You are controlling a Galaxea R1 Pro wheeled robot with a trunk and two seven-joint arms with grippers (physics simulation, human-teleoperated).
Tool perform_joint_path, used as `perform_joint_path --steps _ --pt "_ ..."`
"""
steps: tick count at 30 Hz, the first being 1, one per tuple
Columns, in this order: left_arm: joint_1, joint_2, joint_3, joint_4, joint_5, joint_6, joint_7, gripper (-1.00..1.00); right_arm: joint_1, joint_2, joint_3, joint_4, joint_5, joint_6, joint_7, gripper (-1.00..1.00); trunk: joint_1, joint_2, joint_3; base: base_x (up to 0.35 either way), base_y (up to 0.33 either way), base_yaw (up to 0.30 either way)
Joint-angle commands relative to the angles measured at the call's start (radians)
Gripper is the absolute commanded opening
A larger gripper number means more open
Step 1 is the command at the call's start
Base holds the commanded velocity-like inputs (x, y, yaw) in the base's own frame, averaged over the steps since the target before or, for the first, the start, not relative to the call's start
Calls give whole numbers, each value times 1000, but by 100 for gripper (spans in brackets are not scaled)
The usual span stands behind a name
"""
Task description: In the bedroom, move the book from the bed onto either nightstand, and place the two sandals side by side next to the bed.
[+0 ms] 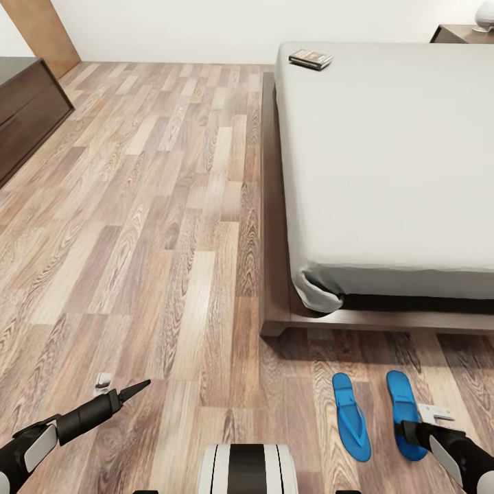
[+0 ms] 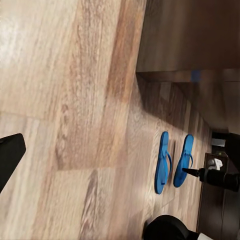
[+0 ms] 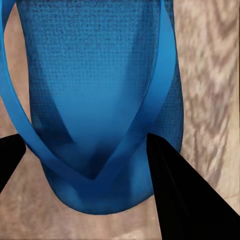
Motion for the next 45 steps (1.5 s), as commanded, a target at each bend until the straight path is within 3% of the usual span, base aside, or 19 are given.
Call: perform_joint_path --steps 1,33,40,45 --pt "0 1 -8 0 10 11 -2 100 0 -1 9 -1 -11 -6 -3 -100 0 0 -1 0 0 0" --pt "0 -4 -8 0 10 11 0 100 1 -1 10 -1 -11 -17 -3 -100 0 0 -1 0 24 0" --pt "0 -7 -9 0 11 11 0 100 0 -1 10 -1 -11 -17 -3 -100 3 -2 -28 0 0 0" --pt "0 -7 -8 0 10 11 0 100 0 -1 10 -1 -11 -17 -3 -100 3 -2 -28 0 0 0"
